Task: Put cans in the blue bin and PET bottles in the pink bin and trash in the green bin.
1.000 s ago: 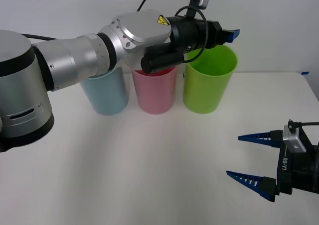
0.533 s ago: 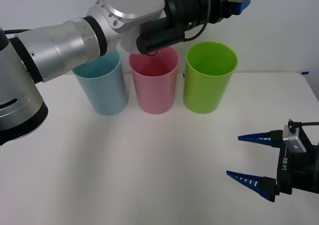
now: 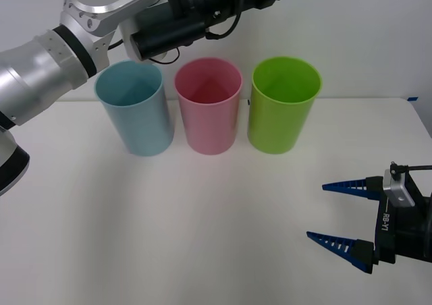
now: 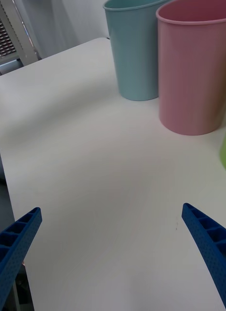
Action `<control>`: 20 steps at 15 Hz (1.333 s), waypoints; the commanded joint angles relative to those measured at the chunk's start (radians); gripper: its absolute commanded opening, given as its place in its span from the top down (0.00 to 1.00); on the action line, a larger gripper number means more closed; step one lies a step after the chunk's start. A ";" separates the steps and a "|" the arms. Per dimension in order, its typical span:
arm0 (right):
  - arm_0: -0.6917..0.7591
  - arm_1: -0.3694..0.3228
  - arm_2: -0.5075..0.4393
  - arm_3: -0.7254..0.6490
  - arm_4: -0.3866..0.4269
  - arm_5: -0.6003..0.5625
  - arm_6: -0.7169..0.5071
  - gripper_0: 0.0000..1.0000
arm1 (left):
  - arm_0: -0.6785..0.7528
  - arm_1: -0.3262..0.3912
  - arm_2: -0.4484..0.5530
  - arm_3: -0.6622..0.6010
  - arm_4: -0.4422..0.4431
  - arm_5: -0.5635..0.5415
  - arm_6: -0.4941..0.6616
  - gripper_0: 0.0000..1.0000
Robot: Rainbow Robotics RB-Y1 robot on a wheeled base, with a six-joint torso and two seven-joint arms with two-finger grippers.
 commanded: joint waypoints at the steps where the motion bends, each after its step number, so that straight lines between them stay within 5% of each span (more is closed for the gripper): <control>1: 0.000 0.000 0.000 0.000 0.000 0.000 0.000 0.00 | 0.126 0.044 0.161 -0.124 -0.085 -0.081 -0.001 0.00; 8: 0.000 0.000 0.000 0.000 0.000 0.000 0.000 0.00 | 0.554 0.188 0.503 -0.548 -0.287 -0.168 0.009 0.00; 13: 0.000 0.000 0.000 0.000 0.000 0.000 0.000 0.00 | 0.839 0.187 0.787 -0.657 -0.447 -0.386 0.024 0.00; 20: 0.000 0.000 0.000 0.000 0.000 0.000 0.000 0.00 | 1.099 0.165 0.988 -0.700 -0.514 -0.624 0.050 0.00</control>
